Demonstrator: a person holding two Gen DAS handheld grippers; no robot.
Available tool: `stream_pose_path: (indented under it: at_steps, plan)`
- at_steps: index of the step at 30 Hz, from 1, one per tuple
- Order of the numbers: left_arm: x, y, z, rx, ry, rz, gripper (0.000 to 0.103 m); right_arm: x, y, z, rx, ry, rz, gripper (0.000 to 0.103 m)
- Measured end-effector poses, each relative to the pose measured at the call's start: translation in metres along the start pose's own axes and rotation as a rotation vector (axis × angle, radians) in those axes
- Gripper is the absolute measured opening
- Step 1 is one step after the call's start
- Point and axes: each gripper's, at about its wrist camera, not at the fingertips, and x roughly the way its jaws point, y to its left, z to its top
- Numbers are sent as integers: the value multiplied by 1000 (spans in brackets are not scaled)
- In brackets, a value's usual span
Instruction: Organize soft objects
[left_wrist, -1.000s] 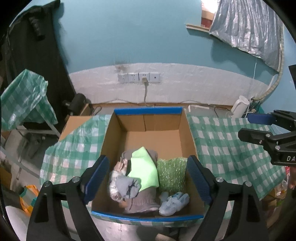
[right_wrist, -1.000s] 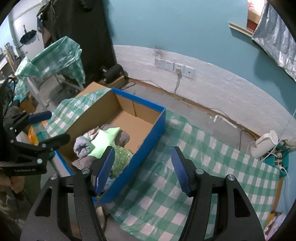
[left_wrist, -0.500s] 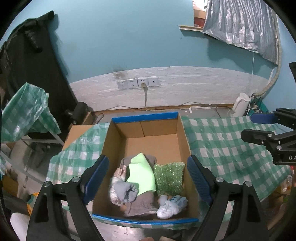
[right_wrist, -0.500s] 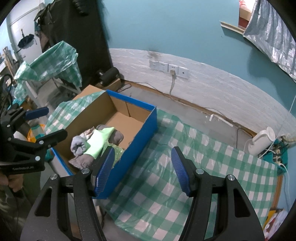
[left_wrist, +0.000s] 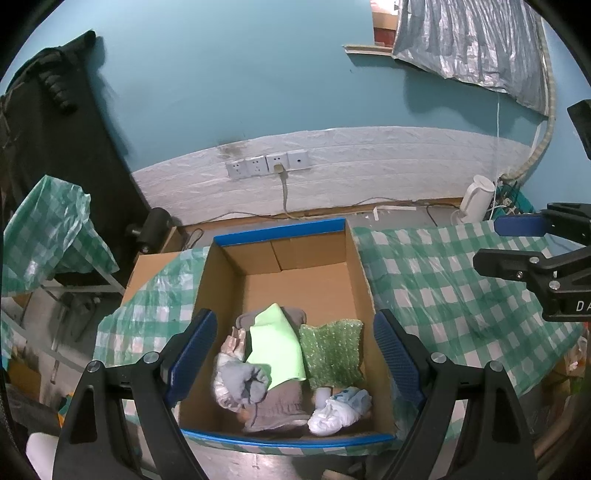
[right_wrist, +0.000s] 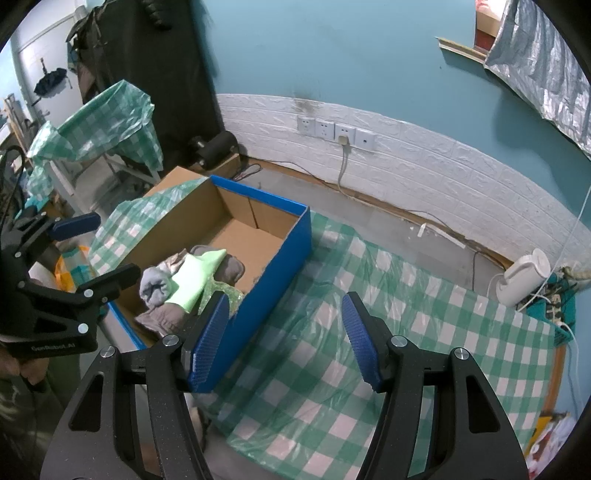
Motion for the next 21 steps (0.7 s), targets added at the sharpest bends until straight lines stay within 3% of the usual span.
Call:
stream_pose_path:
  at_steps: [21]
  plan:
    - [4, 1, -4, -13, 18, -17, 88, 4, 3, -3, -1, 10, -3, 63]
